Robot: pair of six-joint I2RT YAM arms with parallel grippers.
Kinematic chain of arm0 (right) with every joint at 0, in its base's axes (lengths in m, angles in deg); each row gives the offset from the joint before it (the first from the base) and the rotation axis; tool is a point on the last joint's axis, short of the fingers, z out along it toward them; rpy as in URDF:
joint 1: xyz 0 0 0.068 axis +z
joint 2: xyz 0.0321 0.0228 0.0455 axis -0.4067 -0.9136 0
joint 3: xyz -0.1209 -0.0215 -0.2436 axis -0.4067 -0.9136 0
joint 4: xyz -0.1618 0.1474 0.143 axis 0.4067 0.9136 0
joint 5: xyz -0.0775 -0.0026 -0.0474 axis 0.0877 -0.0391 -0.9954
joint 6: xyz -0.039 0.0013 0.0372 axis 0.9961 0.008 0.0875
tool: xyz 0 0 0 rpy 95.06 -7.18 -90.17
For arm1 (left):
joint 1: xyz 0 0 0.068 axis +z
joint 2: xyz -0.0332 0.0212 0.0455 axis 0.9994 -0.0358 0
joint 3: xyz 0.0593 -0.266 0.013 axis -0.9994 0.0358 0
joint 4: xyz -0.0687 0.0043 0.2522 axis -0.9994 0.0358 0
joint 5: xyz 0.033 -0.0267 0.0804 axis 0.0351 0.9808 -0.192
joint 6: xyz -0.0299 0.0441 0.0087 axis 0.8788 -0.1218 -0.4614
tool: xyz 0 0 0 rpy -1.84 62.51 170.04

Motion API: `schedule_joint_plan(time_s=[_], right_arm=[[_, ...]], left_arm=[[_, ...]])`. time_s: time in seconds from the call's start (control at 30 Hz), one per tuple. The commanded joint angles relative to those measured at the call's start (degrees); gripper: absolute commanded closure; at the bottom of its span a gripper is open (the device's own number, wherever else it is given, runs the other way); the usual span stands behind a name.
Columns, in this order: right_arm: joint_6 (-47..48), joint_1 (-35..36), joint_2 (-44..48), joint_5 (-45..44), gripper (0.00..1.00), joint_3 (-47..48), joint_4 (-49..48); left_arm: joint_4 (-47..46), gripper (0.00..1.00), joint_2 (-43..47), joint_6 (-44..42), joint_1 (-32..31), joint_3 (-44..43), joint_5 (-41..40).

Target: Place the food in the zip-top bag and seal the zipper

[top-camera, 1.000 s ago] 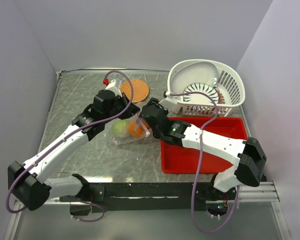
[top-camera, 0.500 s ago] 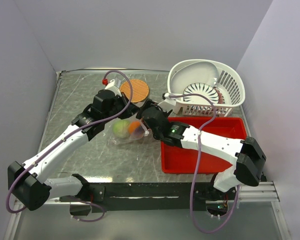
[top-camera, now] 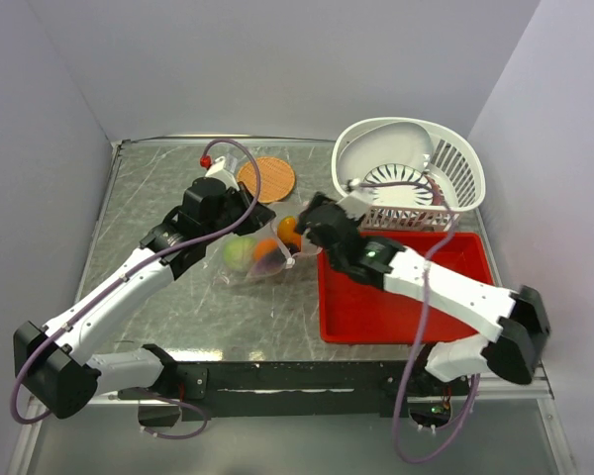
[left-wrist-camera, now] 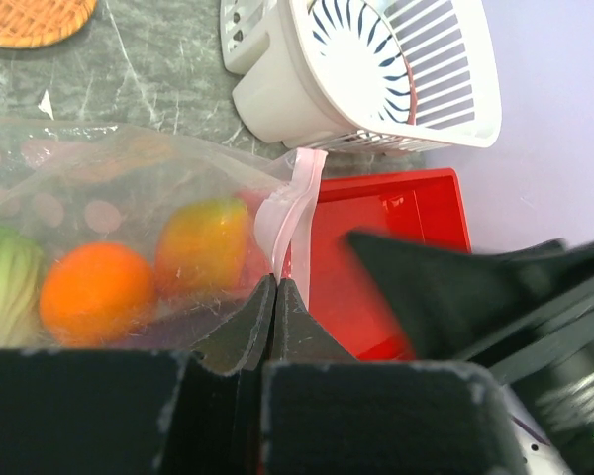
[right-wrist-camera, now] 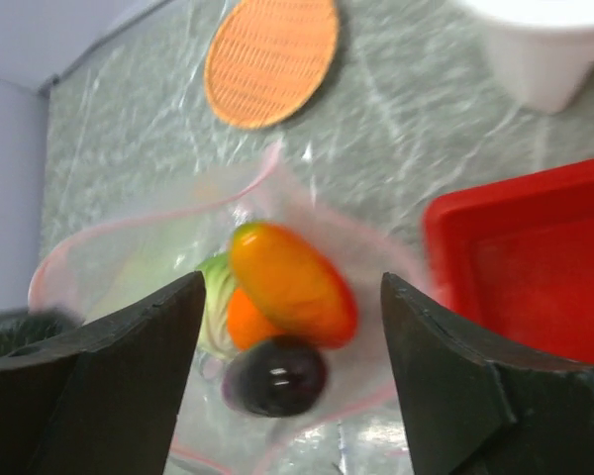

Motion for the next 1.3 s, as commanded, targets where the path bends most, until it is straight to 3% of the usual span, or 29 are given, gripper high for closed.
schedule_joint_plan(time_s=[0.0,0.2,0.6,0.73,0.87,0.97,1.1,1.27], right_arm=[[0.97,-6.57,10.1,7.37,0.27,-6.03,4.43],[3.96,-10.53,14.96,18.72,0.31,-15.37,-2.52],[2.3,-11.06,6.17,24.71,0.37,-14.59,-8.14],[1.07,-11.33,3.54,23.75,0.55,-13.01,-7.71],[3.08,-11.24,3.09,22.0,0.85,-7.41,-5.43],[6.33,-9.23,2.74,21.2,1.0,-0.13,-2.27],[10.73,-5.62,0.55,15.67,1.0,10.53,4.48],[11.79,-6.23,-5.6,16.71,1.0,15.99,7.92]], left_arm=[[-3.03,0.99,2.53,-0.23,-0.09,-2.36,-0.85],[-3.82,0.99,2.62,0.47,0.0,-1.04,-0.24],[-3.2,0.99,3.06,0.92,0.0,-0.25,-0.33],[-2.59,0.99,3.32,0.39,0.0,0.1,-0.68],[-1.71,0.99,3.23,-1.8,0.0,-0.07,-0.24],[1.09,0.99,1.66,-6.54,0.0,-2.88,1.86],[4.35,0.99,-0.02,-10.86,-0.09,-5.88,4.15],[3.04,0.99,1.12,-10.34,0.0,-4.65,3.45]])
